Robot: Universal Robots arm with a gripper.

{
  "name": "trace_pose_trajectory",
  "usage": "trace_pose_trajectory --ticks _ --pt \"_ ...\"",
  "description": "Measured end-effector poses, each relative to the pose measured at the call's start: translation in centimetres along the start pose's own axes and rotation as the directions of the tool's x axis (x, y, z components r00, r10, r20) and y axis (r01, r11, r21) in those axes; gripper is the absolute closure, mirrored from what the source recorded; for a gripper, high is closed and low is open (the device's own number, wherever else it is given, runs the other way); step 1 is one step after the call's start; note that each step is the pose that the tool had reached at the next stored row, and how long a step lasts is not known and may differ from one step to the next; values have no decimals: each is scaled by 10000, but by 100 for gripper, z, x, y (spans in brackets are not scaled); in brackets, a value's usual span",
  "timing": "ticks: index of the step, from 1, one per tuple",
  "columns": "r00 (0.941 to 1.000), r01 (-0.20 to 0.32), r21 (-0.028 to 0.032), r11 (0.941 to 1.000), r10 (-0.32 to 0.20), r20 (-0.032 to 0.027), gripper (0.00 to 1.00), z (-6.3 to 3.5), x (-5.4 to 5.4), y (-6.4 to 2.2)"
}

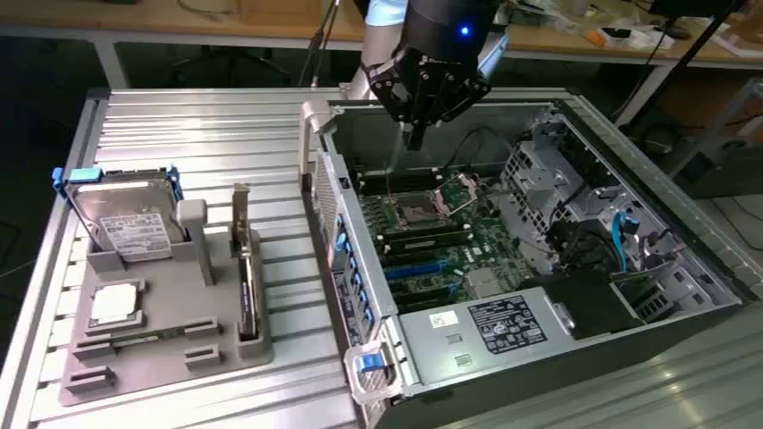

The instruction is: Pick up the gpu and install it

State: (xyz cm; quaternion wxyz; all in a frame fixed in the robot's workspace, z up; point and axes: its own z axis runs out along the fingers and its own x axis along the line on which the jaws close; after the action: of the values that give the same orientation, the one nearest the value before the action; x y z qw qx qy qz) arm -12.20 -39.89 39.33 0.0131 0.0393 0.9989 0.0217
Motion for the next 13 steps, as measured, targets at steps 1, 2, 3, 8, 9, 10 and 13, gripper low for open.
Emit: trace_pose_trajectory --ticks 1,2,3,8,9,10,13 --pt "10000 -3 0 10000 3 0 89 0 0 0" --pt "10000 -7 0 10000 7 0 89 0 0 0" --pt "10000 -12 0 10000 12 0 89 0 1 0" --pt "10000 -12 1 10000 12 1 89 1 17 -1" --pt "10000 -12 0 10000 12 1 89 1 20 -1" --pt "10000 -11 0 10000 11 1 89 1 24 -2" --pt "10000 -11 0 10000 11 0 89 2 32 -3"
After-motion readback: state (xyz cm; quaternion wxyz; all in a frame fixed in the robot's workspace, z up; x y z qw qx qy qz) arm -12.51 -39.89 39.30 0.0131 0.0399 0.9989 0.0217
